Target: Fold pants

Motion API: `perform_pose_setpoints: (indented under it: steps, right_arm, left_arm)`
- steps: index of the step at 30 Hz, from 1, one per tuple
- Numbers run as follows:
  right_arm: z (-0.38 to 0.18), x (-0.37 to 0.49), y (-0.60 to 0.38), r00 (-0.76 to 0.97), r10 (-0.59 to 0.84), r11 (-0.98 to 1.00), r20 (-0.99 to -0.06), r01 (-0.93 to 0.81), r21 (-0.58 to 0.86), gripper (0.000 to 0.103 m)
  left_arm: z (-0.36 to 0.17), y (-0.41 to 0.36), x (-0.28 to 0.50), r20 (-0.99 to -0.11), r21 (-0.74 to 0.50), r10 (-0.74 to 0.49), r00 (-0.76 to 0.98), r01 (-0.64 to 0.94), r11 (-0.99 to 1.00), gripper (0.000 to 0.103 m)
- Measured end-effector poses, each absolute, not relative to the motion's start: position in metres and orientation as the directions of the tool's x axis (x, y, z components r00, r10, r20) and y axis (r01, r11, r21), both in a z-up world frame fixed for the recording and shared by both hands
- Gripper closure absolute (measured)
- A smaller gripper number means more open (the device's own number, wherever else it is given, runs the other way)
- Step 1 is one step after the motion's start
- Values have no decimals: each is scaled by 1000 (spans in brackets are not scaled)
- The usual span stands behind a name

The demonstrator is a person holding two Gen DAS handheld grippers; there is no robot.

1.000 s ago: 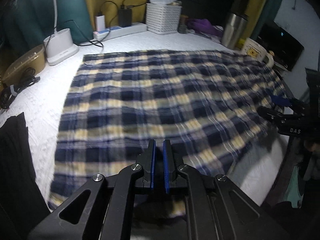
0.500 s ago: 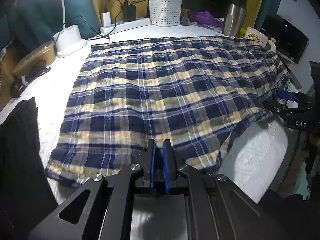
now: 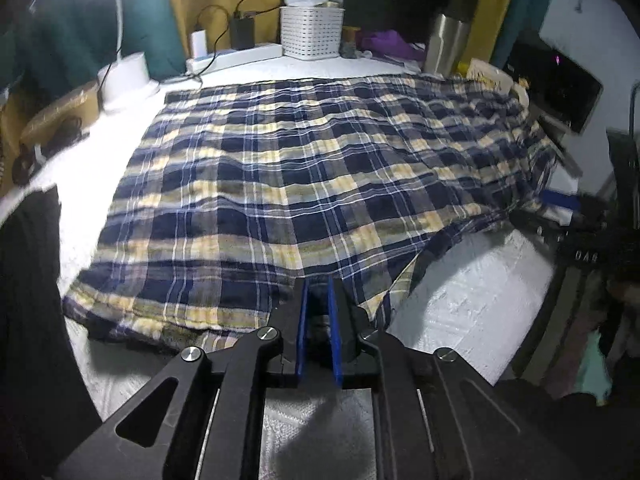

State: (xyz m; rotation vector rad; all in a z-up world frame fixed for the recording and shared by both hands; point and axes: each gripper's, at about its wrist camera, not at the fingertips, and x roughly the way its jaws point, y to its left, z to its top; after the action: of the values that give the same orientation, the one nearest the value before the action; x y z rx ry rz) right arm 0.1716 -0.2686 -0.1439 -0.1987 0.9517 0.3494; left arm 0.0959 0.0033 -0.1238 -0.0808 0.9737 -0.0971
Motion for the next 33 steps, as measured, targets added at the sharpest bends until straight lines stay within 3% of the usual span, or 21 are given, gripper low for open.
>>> perform_pose_setpoints:
  steps: [5, 13, 20, 23, 26, 33]
  right_arm:
    - [-144, 166, -279, 529, 197, 936, -826, -351, -1, 12]
    - [-134, 163, -299, 542, 205, 953, -815, -300, 41, 12]
    - [-127, 174, -312, 550, 225, 962, -804, -258, 92, 12]
    - [-128, 178, -316, 542, 247, 961, -803, -244, 130, 10]
    - [-130, 180, -319, 533, 270, 958, -802, -231, 170, 3]
    - [-138, 190, -324, 518, 301, 953, -800, -196, 232, 3]
  left_arm:
    - [-121, 3, 88, -825, -92, -103, 556, 49, 995, 89]
    - [-97, 29, 77, -800, -39, -34, 599, 4, 999, 68]
    - [-89, 71, 95, -791, 0, 66, 608, -108, 994, 65]
    - [-90, 81, 102, -789, 10, 79, 610, -116, 993, 51]
    - [-98, 90, 113, -801, 26, 94, 591, -123, 992, 50]
    - [-115, 107, 130, -837, 9, 96, 539, -162, 987, 50]
